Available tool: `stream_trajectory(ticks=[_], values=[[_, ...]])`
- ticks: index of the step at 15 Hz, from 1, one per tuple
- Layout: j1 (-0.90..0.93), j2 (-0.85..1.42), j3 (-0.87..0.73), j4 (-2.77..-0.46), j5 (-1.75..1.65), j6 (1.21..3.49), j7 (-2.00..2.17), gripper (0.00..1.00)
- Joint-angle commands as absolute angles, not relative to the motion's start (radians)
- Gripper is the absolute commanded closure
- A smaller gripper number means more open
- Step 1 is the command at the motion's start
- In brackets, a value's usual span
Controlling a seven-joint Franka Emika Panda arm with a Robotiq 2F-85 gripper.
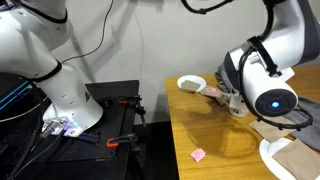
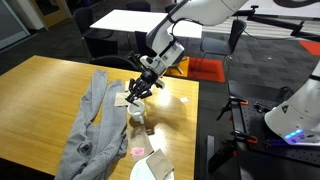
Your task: Place the black pen inside the white mug
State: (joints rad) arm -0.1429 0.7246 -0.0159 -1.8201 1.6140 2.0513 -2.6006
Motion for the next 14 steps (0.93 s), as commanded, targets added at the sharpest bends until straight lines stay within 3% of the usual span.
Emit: stream_trajectory(ticks=[1,10,11,12,14], values=[[-0.131,0.767,-0.034,-1.783,1.642,2.033,-2.597,0.96],[-0.126,0.842,-0.036,-1.751,1.669,2.047,-2.597,0.96],[-0.127,0.850,-0.036,-1.749,1.672,2.048,-2.597,0.83],[-0.126,0.855,-0.036,-1.751,1.675,2.050,-2.597,0.58],[-0.127,0.864,-0.037,-1.753,1.684,2.052,-2.597,0.53]])
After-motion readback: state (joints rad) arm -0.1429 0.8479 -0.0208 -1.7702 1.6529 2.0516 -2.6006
